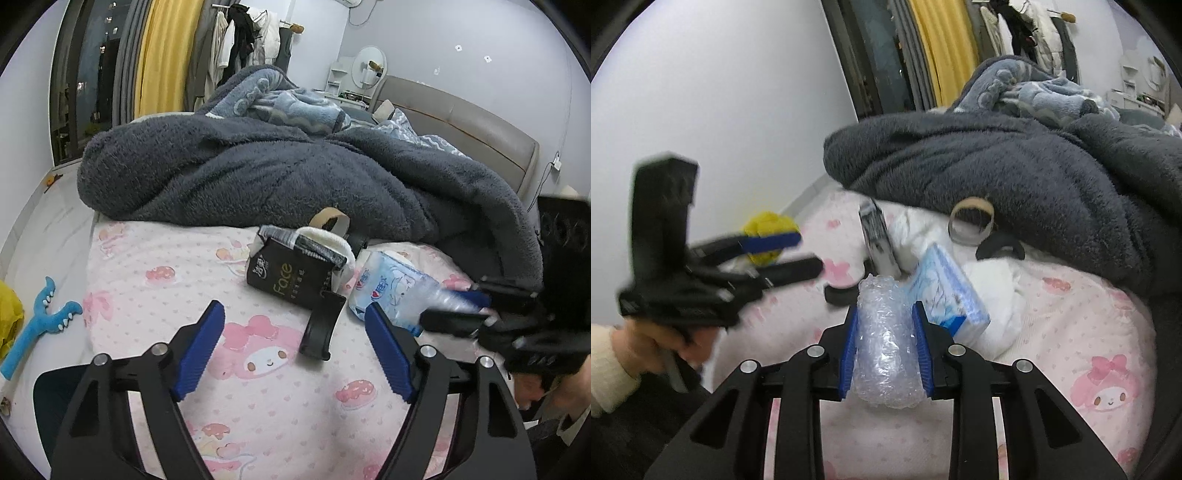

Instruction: Collect trash

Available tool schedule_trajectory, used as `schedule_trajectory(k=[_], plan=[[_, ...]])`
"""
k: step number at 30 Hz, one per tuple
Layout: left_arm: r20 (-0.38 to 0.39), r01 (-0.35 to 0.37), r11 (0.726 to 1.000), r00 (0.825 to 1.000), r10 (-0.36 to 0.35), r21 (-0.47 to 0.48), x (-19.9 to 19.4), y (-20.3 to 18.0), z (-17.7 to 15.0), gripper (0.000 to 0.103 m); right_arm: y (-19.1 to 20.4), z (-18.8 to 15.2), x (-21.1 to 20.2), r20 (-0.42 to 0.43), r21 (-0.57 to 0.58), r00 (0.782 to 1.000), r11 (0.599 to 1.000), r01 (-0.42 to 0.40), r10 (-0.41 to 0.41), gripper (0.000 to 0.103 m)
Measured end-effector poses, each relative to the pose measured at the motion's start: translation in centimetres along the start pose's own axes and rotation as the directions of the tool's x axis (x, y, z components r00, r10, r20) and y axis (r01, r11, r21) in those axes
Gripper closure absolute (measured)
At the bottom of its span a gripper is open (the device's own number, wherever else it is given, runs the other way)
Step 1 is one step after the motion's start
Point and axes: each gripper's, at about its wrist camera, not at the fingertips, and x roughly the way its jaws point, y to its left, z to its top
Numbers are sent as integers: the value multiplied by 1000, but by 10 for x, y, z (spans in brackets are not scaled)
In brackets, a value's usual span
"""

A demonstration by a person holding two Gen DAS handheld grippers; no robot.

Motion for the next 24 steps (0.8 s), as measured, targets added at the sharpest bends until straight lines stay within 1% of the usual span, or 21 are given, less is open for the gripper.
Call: schedule_trajectory(k=[3,5,8,13,18,21,23,24], plan=[[-15,4,1000,1000,-4,20,6,-5,-3,31,-4,5,-11,37,35,999,999,-32,31,74],[-25,7,999,1000,-6,32,10,-9,-5,33,-7,7,-16,58,58,997,997,-56,53,74],[-34,18,999,999,-17,36,14,-11,-5,37,-11,8,-20,70,72,996,995,-68,63,74],[-46,24,999,999,-21,49,23,-16,-4,46,-19,4,-23,70,95,995,993,-74,68,74],[-69,28,997,997,-24,69,36,-23,-4,55,-24,3,-26,74,96,995,993,-76,69,74],[-83,24,996,996,-17,85,44,-28,-2,58,-26,3,-25,67,93,995,992,-84,78,74],[-91,21,996,996,-14,83,48,-29,-1,64,-26,3,-22,57,87,995,992,-86,81,74],[-96,23,996,995,-15,83,51,-30,0,69,-26,3,-21,52,85,995,993,-87,83,74]])
